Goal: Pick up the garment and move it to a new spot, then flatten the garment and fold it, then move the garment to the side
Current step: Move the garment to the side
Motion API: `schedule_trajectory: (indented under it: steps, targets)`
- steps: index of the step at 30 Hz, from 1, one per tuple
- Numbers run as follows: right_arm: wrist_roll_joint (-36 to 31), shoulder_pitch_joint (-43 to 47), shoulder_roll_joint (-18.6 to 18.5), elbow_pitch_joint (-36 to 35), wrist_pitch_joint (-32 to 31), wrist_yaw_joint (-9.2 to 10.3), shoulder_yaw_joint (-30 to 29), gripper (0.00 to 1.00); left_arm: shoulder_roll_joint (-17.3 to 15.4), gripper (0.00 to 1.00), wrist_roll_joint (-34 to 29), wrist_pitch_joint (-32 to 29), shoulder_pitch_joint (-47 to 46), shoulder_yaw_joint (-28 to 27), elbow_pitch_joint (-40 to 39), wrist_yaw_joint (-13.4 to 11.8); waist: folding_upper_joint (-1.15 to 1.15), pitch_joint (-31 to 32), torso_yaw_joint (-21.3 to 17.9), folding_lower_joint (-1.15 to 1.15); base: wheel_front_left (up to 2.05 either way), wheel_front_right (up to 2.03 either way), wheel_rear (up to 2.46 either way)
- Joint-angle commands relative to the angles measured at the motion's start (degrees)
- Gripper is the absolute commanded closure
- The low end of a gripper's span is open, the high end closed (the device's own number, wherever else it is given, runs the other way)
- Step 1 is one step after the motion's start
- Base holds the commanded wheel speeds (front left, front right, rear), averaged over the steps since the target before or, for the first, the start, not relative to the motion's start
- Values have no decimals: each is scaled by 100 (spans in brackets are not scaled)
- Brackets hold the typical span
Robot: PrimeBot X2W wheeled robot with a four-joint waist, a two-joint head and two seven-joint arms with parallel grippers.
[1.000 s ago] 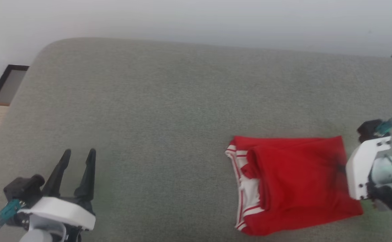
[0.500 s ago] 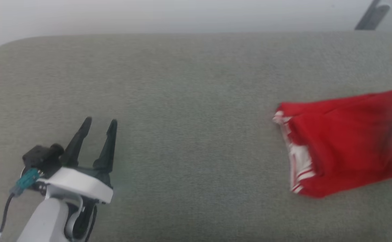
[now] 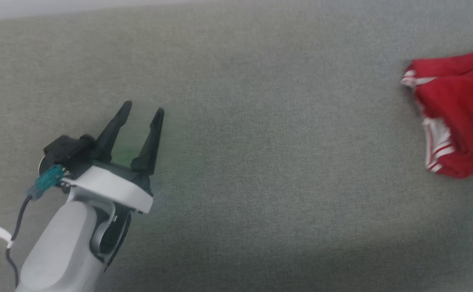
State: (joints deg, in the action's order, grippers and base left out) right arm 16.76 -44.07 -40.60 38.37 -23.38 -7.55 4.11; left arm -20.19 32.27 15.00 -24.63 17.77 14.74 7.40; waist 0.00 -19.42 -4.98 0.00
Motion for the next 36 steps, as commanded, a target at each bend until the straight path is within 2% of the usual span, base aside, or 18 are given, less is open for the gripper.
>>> schedule_trajectory:
  steps: [1,6,12,23,24,26,27,28,29,36]
  targets:
    - [-58,-115,-43,76,78,12,-27,100,-20,0,8,23,-82,24,6,9,0,-125,-61,0,0,0,0]
    - [-517,-475,8,772,427,12,-238,100,-33,0,35,23,-343,211,58,9,0,-311,-61,0,0,0,0]
    - [-885,-779,273,1489,682,12,-473,100,-46,0,64,23,-570,357,89,9,0,-508,-18,0,0,0,0]
    - [-1533,-1145,538,2536,1245,12,-960,100,4,0,143,23,-786,482,136,9,0,-711,220,0,0,0,0]
    - [-1581,-1172,562,2608,1253,12,-992,89,2,0,138,23,-782,476,135,9,0,-713,233,0,0,0,0]
    - [-1698,-1230,575,2736,1302,12,-1072,59,3,0,146,23,-758,446,141,9,0,-708,259,0,0,0,0]
    - [-1749,-1271,578,2789,1309,12,-1097,51,-5,0,157,23,-736,437,133,9,0,-700,269,0,0,0,0]
    - [-1804,-1298,571,2841,1318,12,-1129,20,-16,0,161,23,-710,425,127,9,0,-683,279,0,0,0,0]
    - [-1843,-1332,558,2892,1317,12,-1148,0,-31,0,154,23,-679,402,126,9,0,-663,289,0,0,0,0]
    - [-1904,-1542,607,3102,1487,12,-1126,0,-109,0,213,23,-435,206,96,9,0,-376,316,0,0,0,0]
